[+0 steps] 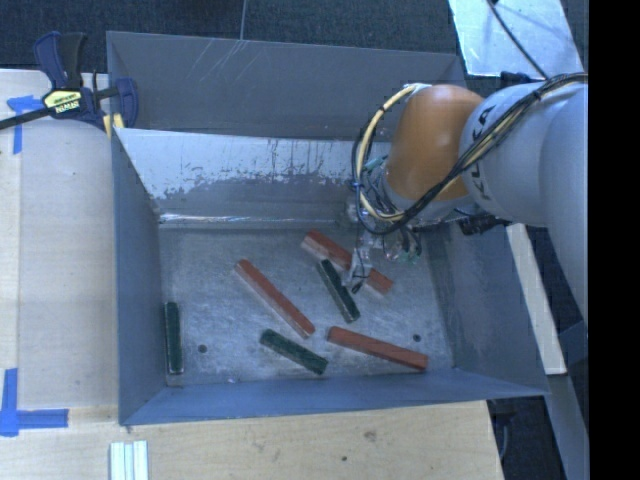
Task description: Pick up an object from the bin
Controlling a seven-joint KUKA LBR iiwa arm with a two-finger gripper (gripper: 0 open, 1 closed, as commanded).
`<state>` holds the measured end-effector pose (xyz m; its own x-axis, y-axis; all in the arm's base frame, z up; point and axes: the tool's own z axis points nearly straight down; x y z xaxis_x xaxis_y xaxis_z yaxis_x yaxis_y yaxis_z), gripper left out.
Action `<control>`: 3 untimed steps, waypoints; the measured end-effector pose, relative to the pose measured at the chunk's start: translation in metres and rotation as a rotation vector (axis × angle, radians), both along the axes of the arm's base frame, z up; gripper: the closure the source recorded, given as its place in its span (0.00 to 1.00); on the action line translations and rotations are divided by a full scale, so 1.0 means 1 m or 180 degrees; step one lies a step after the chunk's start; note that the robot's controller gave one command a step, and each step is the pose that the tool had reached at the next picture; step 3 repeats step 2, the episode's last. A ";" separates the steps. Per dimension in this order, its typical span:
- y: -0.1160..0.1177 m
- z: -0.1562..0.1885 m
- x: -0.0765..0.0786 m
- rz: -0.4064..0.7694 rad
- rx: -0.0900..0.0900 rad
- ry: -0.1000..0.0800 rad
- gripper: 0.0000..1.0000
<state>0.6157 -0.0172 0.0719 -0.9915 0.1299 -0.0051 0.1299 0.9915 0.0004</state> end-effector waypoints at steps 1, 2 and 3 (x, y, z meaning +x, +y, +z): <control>0.000 0.001 0.001 0.0002 -0.0002 -0.0007 1.00; 0.016 0.174 0.002 -0.0117 0.0002 -0.0026 1.00; 0.016 0.174 0.002 -0.0117 0.0002 -0.0026 1.00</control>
Offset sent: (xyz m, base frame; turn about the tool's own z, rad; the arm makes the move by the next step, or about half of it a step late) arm 0.0000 0.0000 0.0000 0.0000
